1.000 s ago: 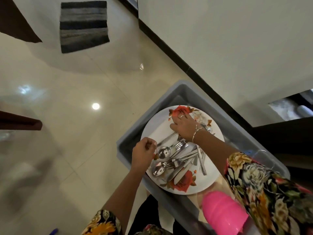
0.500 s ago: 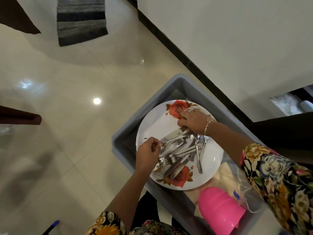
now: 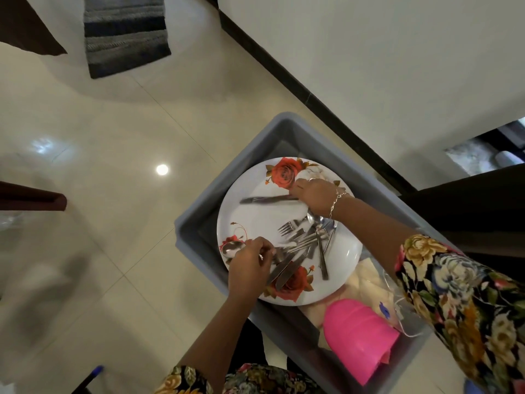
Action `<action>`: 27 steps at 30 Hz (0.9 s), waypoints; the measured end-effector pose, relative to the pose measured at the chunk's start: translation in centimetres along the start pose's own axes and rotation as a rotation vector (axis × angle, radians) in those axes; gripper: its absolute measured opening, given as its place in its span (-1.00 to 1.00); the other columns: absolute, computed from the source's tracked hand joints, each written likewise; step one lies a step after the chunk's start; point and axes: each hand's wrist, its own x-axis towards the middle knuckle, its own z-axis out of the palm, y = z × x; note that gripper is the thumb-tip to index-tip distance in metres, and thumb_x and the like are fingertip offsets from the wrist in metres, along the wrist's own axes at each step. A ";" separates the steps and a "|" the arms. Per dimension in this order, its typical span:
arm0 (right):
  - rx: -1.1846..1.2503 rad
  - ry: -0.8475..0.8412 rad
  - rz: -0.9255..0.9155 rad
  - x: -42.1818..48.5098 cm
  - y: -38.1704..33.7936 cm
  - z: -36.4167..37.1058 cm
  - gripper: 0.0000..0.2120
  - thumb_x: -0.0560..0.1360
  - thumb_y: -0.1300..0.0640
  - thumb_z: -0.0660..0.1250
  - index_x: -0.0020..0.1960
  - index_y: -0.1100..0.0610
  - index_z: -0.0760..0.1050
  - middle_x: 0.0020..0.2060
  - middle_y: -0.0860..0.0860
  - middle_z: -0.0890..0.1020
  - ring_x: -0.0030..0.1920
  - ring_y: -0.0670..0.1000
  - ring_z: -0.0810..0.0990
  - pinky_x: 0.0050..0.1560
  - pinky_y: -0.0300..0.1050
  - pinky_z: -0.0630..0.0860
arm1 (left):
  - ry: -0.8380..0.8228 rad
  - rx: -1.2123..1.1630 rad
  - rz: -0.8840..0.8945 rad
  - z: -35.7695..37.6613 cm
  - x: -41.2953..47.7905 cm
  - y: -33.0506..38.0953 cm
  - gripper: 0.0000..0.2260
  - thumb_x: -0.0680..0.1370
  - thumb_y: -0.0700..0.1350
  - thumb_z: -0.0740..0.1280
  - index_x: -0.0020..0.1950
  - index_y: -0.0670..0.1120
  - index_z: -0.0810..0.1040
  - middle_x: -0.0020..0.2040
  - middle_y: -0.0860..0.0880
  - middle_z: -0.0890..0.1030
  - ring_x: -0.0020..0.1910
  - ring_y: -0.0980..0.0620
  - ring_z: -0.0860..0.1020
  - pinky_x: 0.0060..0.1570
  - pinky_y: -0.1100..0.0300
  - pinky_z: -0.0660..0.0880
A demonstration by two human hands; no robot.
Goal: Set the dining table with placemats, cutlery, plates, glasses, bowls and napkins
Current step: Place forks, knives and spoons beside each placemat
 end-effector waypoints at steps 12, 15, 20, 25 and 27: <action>1.282 0.455 0.704 -9.9 -4.5 0.8 -0.73 0.52 0.01 0.28 -0.26 0.12 0.31 -0.46 0.00 0.30 -0.46 -0.03 0.27 -0.37 -0.19 0.26 | -0.063 0.533 0.004 5.7 -3.7 0.3 -0.45 0.09 -0.07 0.63 0.02 -0.17 0.61 -0.08 -0.13 0.61 -0.17 -0.14 0.61 -0.33 0.04 0.55; 1.739 0.567 1.006 -11.5 -6.5 2.5 -0.72 0.52 0.04 0.29 -0.29 0.11 0.30 -0.50 0.01 0.30 -0.60 -0.12 0.22 -0.60 -0.35 0.16 | -0.057 0.537 -0.040 6.2 -3.6 0.6 -0.43 0.02 -0.07 0.65 -0.04 -0.16 0.59 -0.16 -0.11 0.59 -0.22 -0.12 0.60 -0.32 0.04 0.54; 2.023 0.641 1.218 -13.3 -9.1 3.7 -0.67 0.55 0.11 0.27 -0.35 0.10 0.27 -0.60 -0.05 0.26 -0.70 -0.17 0.15 -0.64 -0.42 0.08 | -0.053 0.559 -0.129 6.1 -3.1 0.9 -0.58 0.10 -0.09 0.64 -0.15 -0.14 0.57 -0.21 -0.08 0.60 -0.25 -0.07 0.61 -0.33 0.11 0.53; 2.106 0.629 1.276 -13.7 -11.1 4.3 -0.68 0.55 0.11 0.26 -0.34 0.12 0.29 -0.65 -0.08 0.26 -0.70 -0.17 0.15 -0.64 -0.40 0.08 | -0.116 0.487 -0.218 5.6 -2.6 0.7 -0.75 0.58 -0.03 0.22 0.20 -0.12 0.44 0.18 -0.06 0.49 0.11 -0.02 0.49 0.05 0.14 0.45; 2.093 0.621 1.285 -13.6 -11.8 4.5 -0.72 0.56 0.11 0.24 -0.30 0.14 0.34 -0.58 -0.02 0.27 -0.68 -0.17 0.17 -0.64 -0.38 0.10 | -0.102 0.438 -0.207 5.4 -2.7 0.6 -0.80 0.59 -0.07 0.19 0.17 -0.11 0.42 0.13 -0.05 0.53 0.06 -0.01 0.52 -0.03 0.17 0.45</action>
